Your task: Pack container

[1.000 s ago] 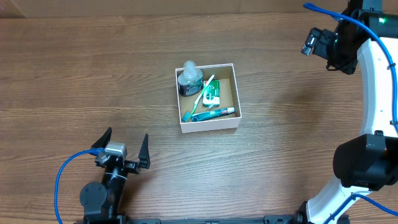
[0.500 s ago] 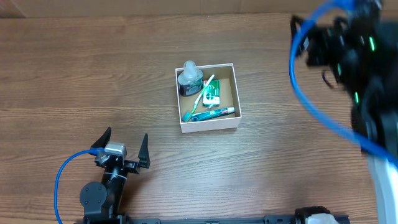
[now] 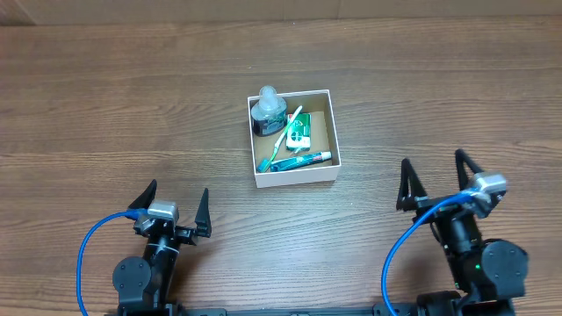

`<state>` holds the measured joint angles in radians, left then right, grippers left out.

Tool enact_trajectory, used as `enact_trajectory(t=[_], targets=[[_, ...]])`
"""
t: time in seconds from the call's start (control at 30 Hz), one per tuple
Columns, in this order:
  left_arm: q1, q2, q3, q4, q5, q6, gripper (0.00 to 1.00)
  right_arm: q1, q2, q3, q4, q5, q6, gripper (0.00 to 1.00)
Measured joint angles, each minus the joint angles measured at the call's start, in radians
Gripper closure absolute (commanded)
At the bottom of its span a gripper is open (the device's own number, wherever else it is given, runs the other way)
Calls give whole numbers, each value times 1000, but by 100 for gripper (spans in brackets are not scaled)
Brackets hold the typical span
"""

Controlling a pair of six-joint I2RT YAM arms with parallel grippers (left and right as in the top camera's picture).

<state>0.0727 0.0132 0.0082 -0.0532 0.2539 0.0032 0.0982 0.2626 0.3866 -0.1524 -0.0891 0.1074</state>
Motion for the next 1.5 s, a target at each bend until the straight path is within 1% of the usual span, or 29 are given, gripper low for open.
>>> enact_trajectory(t=[0.2, 0.37, 0.5, 0.77, 1.5], targets=[[0, 0, 0, 0, 0, 0, 0, -5, -142, -224, 25, -15, 0, 0], [0, 0, 0, 0, 0, 0, 0, -55, -232, -309, 47, -27, 0, 0], [0, 0, 0, 0, 0, 0, 0, -59, -248, -363, 70, -33, 0, 0], [0, 0, 0, 0, 0, 0, 0, -58, -248, -368, 70, 26, -4, 0], [0, 0, 0, 0, 0, 0, 0, -58, -248, -368, 69, 32, -4, 0]])
